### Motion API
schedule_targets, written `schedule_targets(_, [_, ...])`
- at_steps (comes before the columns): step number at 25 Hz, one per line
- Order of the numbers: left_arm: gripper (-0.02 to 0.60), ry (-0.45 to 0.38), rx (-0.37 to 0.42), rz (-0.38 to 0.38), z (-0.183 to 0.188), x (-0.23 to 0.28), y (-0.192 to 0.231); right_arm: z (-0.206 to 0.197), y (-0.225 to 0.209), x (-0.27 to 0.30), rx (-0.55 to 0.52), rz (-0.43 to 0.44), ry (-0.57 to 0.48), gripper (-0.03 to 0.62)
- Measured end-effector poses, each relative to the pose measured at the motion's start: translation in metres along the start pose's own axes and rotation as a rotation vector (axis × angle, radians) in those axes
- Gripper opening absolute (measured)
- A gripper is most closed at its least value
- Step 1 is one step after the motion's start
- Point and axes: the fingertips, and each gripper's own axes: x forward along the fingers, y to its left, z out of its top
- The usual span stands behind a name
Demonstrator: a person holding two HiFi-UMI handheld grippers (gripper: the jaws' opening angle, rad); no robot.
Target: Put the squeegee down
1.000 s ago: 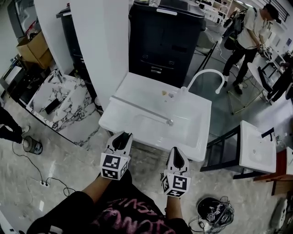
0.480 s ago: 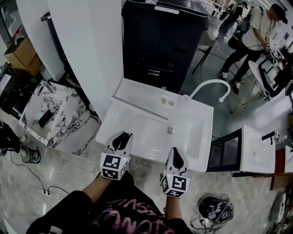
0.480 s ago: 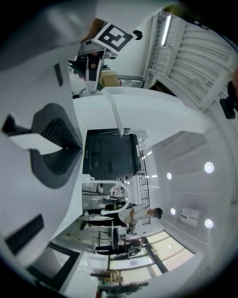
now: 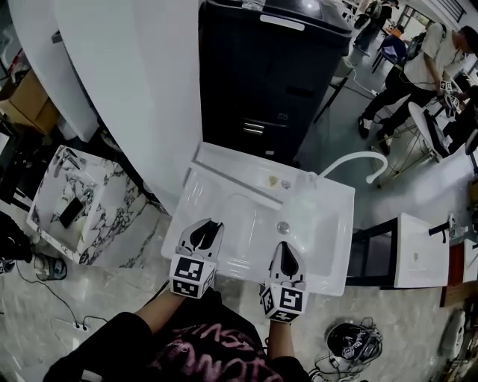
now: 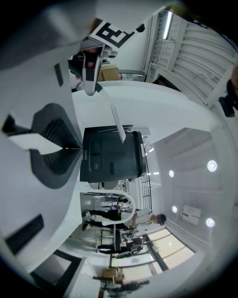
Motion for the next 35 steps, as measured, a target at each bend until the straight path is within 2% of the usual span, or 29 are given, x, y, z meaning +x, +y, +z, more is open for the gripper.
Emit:
schedule_targets(10, [0.084, 0.018, -0.002, -0.061, 0.003, 0.027, 0.023, 0.009, 0.01, 0.034, 0.007, -0.055, 0.001, 0.021])
schedule_targets(17, [0.084, 0.023, -0.021, -0.067, 0.003, 0.039, 0.033, 0.011, 0.008, 0.042, -0.009, -0.071, 0.017, 0.021])
schedule_targets(24, [0.084, 0.021, -0.029, -0.043, 0.004, 0.047, 0.042, 0.012, 0.002, 0.05, -0.022, -0.064, 0.024, 0.021])
schedule_targets(35, [0.084, 0.036, -0.024, 0.076, 0.007, 0.065, 0.039, 0.012, -0.041, 0.073, -0.014, 0.007, 0.027, 0.021])
